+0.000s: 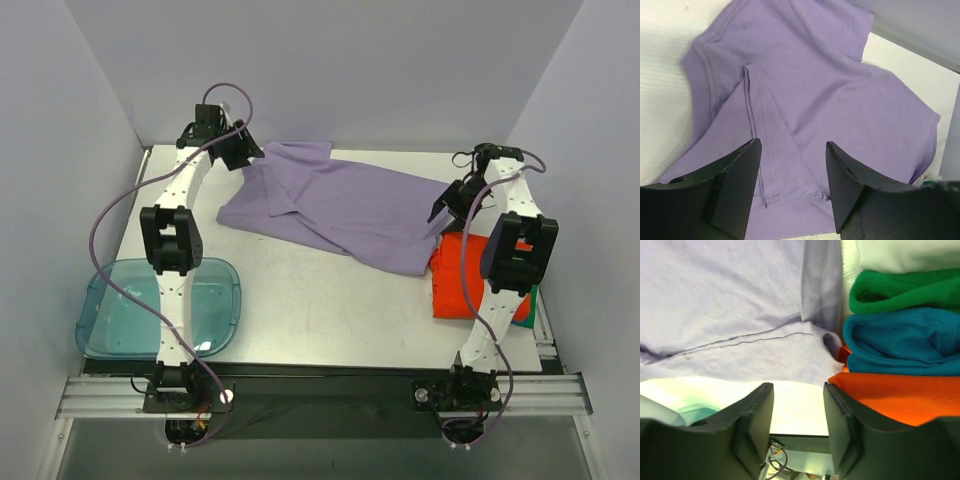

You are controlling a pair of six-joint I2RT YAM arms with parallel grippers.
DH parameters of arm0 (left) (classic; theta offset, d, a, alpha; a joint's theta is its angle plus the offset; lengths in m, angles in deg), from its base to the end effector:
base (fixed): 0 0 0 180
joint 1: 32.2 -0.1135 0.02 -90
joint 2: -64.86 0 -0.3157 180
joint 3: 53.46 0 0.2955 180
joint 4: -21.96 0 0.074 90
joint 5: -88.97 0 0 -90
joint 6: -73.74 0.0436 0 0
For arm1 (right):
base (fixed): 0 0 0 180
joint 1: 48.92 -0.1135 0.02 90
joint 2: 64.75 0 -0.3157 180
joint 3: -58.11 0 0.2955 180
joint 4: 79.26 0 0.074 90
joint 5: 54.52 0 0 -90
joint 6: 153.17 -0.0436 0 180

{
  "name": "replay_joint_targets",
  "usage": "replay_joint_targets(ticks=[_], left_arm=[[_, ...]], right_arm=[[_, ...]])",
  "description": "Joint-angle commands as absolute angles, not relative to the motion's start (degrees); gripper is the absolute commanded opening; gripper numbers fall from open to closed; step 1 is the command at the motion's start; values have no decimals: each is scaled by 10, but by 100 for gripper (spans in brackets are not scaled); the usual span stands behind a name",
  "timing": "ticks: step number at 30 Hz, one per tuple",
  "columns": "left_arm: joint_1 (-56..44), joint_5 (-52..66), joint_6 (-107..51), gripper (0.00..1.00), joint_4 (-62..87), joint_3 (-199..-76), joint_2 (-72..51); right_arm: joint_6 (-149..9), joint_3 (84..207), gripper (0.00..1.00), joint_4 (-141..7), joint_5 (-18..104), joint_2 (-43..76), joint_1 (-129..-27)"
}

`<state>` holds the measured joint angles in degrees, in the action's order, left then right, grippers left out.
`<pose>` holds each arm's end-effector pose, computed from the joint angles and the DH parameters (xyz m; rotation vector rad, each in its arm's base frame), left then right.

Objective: Fold and stack the t-shirts
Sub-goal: Flatten out the tshirt

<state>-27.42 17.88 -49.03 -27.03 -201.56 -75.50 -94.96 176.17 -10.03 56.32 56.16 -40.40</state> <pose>0.6392 -0.0676 0.2787 -0.3949 2.3149 -0.7107 0.5093 -0.0606 0.2605 0.9040 2.7027 0.6037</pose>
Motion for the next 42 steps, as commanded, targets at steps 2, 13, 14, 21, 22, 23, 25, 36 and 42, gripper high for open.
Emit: replay_joint_targets(ticks=[2,13,14,21,22,23,25,36,42], left_arm=[[-288,188,-500,65,-231,-1977,-724],[-340,85,-450,65,-320,-1735,-604],[-340,83,-451,65,-320,-1725,-600],[-341,60,-443,65,-317,-1706,-600],[-341,63,-443,64,-317,-1706,-602],[-340,66,-444,64,-318,-1705,-608],[-340,76,-448,65,-308,-1693,-611],[-354,134,-492,0,-240,-1621,-601],[-395,95,-461,0,-264,-1602,-557]], right_arm=[[-938,1795,48,-89,565,550,-417],[-912,1783,50,-108,582,546,-506],[-914,1776,50,-115,585,545,-511],[-914,1749,50,-125,588,537,-530],[-912,1746,50,-126,585,538,-531],[-912,1741,50,-126,583,540,-531],[-908,1735,50,-127,579,548,-531],[-887,1720,50,-135,560,608,-538],[-882,1713,50,-135,558,607,-552]])
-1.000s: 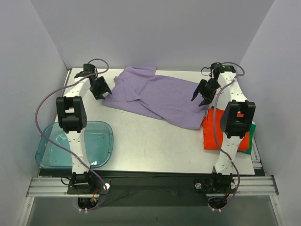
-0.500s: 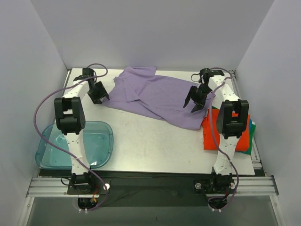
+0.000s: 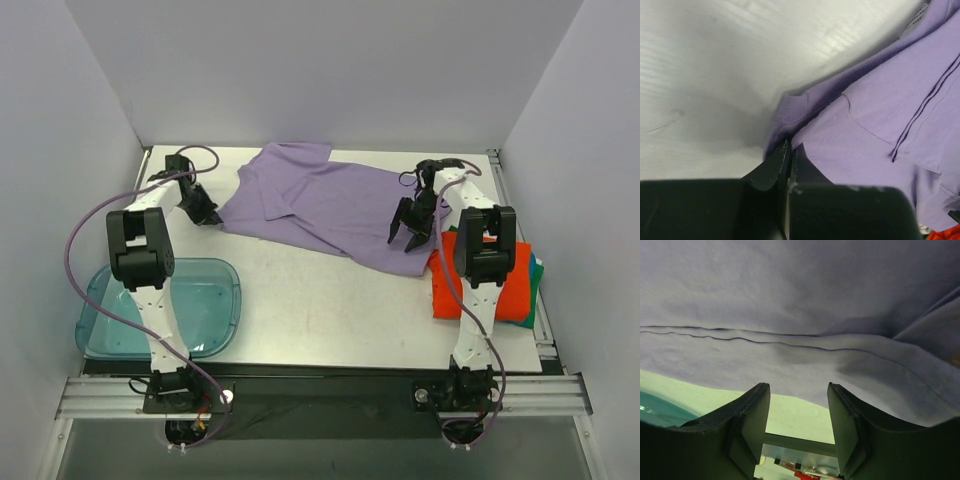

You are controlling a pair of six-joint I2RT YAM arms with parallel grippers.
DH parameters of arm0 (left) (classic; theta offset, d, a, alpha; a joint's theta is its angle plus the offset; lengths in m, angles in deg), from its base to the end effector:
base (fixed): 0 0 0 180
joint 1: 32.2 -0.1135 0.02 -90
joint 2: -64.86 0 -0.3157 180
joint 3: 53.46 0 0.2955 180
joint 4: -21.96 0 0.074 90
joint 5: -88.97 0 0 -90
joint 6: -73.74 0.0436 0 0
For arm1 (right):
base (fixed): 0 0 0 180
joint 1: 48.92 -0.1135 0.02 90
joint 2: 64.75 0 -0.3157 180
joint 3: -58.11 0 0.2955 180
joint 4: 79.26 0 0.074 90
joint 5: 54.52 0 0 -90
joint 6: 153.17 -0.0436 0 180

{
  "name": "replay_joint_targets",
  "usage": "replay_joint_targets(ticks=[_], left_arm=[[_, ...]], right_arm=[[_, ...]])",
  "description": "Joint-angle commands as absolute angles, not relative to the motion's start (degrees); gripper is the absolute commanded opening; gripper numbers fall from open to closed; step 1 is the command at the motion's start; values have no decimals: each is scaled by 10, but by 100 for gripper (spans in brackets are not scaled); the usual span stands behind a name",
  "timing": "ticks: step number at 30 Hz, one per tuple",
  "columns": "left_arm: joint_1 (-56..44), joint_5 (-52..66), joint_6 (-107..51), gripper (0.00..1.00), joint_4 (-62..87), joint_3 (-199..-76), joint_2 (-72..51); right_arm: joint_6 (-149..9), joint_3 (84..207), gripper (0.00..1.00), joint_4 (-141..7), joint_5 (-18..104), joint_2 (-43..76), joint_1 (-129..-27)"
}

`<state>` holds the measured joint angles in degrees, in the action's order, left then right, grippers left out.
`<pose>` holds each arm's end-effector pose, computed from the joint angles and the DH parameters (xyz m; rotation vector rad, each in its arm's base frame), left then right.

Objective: Fold and stack the t-shirts
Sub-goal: Flatten out the tshirt

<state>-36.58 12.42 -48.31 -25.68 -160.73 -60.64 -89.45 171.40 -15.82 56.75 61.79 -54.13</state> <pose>0.5308 0.0305 0.1718 -0.7947 2.6368 -0.4559 0.5184 0.0632 0.1879 0.4767 2.9172 0.6276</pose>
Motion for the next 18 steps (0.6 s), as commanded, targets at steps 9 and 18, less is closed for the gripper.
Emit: replay_joint_targets(ticks=[9,18], left_arm=[[-444,60,-425,0,-276,-1570,-522],[-456,57,-401,0,-291,-1580,-529]], right_arm=[[-876,1663,50,-135,533,571,-558],[-882,1615,50,-146,528,540,-552]])
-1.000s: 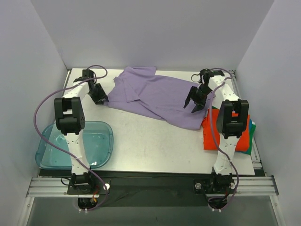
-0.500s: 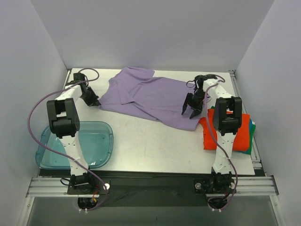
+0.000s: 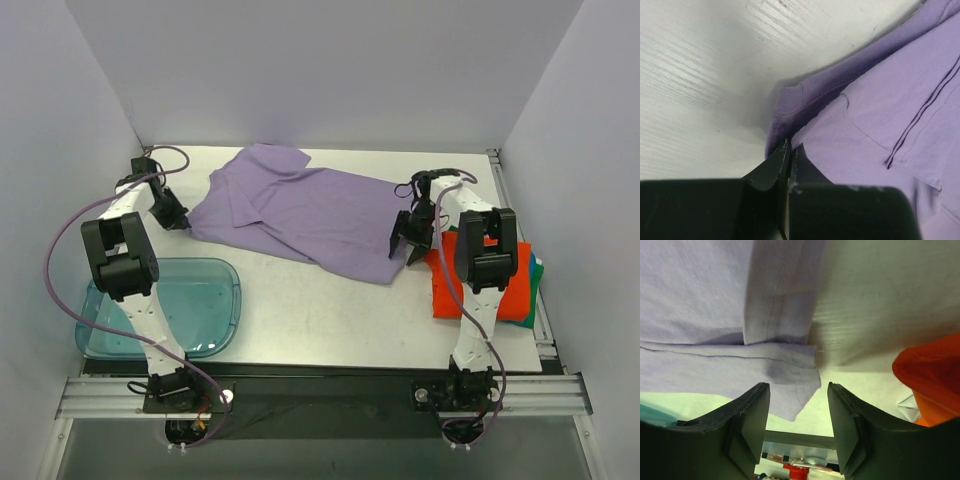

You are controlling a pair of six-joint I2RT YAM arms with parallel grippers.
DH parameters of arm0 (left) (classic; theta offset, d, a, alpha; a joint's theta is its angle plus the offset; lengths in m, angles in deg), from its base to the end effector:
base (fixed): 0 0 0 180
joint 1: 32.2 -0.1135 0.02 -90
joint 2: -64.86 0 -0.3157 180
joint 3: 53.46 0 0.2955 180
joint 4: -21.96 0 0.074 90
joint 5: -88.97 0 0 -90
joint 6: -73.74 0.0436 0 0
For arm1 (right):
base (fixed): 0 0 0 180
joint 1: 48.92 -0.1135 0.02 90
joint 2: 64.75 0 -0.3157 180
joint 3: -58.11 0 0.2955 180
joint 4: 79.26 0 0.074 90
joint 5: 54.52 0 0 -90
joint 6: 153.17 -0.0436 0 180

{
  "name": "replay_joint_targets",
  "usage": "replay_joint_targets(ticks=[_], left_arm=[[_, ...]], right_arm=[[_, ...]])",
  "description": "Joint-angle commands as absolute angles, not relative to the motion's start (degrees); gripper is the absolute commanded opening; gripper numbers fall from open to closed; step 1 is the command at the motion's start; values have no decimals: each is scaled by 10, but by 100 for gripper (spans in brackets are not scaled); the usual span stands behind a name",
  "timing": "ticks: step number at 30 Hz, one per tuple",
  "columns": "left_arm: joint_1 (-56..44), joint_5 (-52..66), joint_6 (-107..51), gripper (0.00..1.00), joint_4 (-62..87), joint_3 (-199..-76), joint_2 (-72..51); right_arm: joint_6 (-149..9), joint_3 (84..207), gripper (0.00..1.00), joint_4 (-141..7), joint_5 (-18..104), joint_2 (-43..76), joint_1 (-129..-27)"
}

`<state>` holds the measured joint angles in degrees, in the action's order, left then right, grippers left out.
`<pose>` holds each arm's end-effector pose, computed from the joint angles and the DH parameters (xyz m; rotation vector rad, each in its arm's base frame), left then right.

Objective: Fold and stack the t-shirts
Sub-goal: Flatten out the tshirt

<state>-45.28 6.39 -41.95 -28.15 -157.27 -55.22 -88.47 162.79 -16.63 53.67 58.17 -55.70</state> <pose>0.4969 0.1097 0.1965 -0.8732 2.5935 -0.2392 0.4855 0.0714 0.1721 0.4495 2.9976 0.5332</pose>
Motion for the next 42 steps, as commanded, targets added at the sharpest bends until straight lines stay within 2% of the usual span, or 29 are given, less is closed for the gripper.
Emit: replay_joint_targets(ticks=[1,11,15,24,32,36,42], left_arm=[[-456,58,-401,0,-290,-1580,-527],[-455,85,-397,0,-283,-1578,-520],[-452,74,-397,42,-281,-1579,-498],[-390,70,-410,46,-287,-1636,-462],[-338,84,-431,46,-296,-1719,-535],[-334,94,-448,46,-288,-1753,-574],[-333,91,-476,46,-247,-1780,-617]], right_arm=[[-881,1608,50,-151,534,540,-551],[-872,1588,49,-212,568,565,-552],[-868,1594,49,-214,556,548,-549],[-847,1607,50,-229,539,527,-524],[-827,1653,43,-234,590,573,-516],[-824,1648,38,-235,604,579,-516],[-814,1611,37,-236,591,569,-516]])
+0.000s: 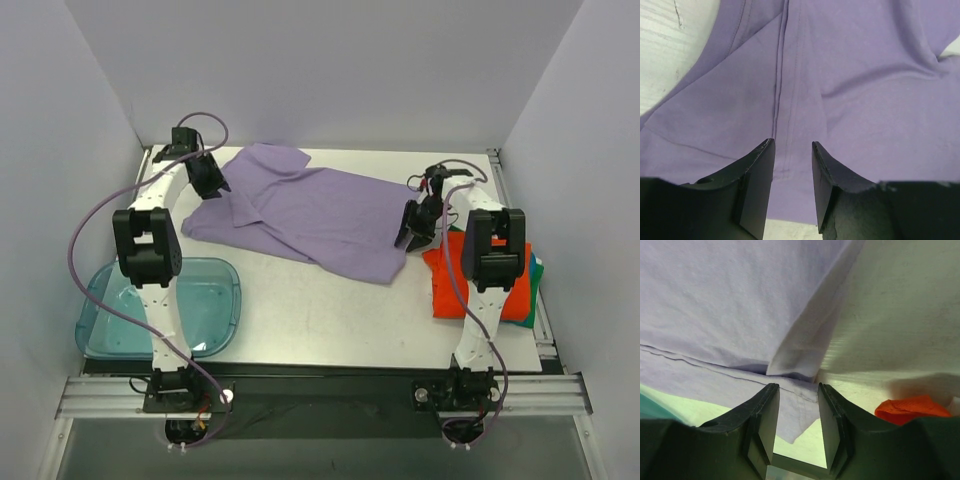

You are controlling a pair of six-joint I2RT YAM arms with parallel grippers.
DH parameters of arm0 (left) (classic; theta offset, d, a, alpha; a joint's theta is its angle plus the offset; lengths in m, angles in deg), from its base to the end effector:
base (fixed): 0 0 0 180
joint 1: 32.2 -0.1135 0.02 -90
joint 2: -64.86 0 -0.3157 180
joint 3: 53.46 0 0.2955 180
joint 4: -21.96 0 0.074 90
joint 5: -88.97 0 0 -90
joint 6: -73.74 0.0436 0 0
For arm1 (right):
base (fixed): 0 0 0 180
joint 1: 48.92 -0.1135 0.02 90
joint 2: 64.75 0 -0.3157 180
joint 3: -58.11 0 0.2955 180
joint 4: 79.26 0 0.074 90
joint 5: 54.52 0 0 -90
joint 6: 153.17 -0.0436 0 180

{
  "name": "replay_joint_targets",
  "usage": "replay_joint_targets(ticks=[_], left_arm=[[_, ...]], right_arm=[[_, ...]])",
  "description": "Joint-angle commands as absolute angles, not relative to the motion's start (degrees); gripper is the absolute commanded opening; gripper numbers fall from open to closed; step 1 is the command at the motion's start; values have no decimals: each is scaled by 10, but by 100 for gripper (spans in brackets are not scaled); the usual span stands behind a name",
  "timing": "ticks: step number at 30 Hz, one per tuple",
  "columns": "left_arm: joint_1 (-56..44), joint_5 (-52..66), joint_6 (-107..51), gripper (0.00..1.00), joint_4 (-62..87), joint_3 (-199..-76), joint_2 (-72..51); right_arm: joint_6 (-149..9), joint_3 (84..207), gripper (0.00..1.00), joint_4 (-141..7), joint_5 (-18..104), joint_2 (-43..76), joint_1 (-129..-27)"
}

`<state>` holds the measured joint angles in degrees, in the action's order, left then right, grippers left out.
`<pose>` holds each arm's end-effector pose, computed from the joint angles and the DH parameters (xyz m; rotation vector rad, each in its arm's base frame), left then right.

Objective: Fold and stack the t-shirts
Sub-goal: Flatten out the tshirt

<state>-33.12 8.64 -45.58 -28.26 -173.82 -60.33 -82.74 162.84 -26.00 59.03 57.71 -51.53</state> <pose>0.5634 0.0017 0.2507 -0.6022 2.4900 -0.4078 0.5067 0.0405 0.1821 0.3187 2.8052 0.6680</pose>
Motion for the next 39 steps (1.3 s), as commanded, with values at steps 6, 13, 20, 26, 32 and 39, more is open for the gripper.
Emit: replay_joint_targets(ticks=[6,13,20,26,32,39], left_arm=[[-335,98,-510,46,-202,-1797,-641],[-341,74,-531,46,-175,-1821,-666],[-340,38,-535,47,-147,-1859,-708],[-339,26,-543,48,-138,-1908,-754],[-335,11,-546,50,-152,-1953,-797],[-332,15,-554,50,-157,-1979,-826]], right_arm=[[-806,1605,36,-236,589,574,-516],[-812,1605,19,-235,600,572,-519],[-807,1580,0,-236,630,532,-523],[-822,1575,0,-236,644,519,-534],[-831,1584,0,-235,650,529,-546],[-831,1591,0,-230,653,536,-552]])
